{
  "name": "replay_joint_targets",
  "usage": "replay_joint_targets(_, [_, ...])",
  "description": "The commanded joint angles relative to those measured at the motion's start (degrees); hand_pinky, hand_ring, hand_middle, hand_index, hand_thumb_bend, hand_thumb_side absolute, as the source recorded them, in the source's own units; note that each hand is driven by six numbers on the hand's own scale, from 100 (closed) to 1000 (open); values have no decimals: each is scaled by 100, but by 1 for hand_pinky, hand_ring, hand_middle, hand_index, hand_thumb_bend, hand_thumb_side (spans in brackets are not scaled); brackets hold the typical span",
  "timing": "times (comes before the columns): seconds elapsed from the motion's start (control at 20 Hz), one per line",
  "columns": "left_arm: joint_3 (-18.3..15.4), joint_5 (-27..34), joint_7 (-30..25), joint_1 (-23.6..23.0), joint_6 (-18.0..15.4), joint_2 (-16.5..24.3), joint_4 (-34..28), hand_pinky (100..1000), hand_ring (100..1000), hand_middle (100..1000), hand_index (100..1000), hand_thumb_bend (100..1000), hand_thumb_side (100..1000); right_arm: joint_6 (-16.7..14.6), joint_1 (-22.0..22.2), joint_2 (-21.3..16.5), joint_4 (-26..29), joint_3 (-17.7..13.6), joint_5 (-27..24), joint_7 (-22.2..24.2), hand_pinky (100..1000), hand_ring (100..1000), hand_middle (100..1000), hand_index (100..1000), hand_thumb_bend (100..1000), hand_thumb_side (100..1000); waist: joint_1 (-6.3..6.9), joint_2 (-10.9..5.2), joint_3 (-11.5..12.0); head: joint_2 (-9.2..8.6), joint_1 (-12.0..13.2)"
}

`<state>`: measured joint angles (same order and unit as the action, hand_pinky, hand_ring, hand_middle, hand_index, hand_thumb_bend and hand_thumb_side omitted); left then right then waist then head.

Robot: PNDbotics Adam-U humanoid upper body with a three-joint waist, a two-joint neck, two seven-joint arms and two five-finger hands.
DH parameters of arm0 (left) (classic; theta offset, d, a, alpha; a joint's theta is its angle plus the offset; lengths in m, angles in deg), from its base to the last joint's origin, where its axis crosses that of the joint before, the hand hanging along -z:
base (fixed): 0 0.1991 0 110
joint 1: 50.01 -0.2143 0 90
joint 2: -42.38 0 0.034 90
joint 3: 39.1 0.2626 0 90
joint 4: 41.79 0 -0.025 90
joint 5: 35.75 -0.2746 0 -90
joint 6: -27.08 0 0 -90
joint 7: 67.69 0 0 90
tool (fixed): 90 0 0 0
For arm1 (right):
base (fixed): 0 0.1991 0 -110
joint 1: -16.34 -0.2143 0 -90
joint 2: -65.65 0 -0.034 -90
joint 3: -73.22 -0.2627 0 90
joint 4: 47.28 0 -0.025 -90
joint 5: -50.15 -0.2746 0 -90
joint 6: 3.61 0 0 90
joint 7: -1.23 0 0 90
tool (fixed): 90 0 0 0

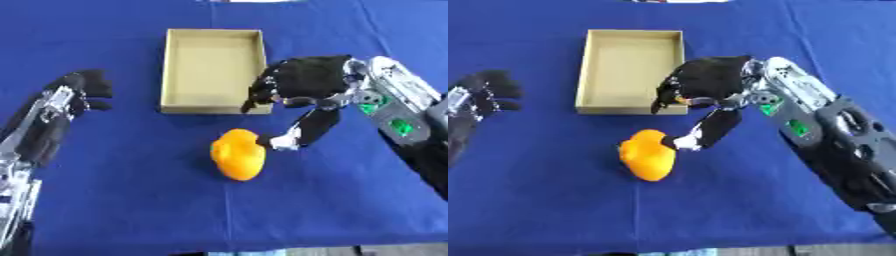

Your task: Pick up objects on the table and place them in the box.

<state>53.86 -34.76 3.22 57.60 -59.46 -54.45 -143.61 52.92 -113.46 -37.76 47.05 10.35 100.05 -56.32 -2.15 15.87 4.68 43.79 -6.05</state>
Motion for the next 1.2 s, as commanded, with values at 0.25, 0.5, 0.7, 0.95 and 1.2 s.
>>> replay_joint_targets(0.25, [-5,-13,-41,74,-18,88,-103,741,765,706,847,100,885,-302,-26,-27,-54,91,375,-295,768,752,680,856,238,1000,0,-78,8,28,-16])
replay_joint_targets(0.5, [-3,-22,-59,80,-17,83,-105,741,766,706,848,100,887,-383,12,57,-132,131,551,-391,767,751,678,855,227,1000,-1,-59,21,24,-28])
replay_joint_targets(0.7, [-3,-30,-65,81,-16,74,-105,742,766,707,848,100,889,-442,41,138,-212,150,660,-455,765,750,677,850,194,1000,1,-47,42,22,-33])
replay_joint_targets(0.95, [-5,-31,-68,77,-11,62,-100,742,767,707,848,100,891,-469,49,225,-248,119,697,-538,761,748,671,818,112,907,2,-46,35,32,-43])
replay_joint_targets(1.2, [-8,-33,-70,78,-5,53,-97,742,767,707,848,100,893,-435,42,289,-249,89,561,-567,751,741,662,727,100,505,2,-43,37,33,-55])
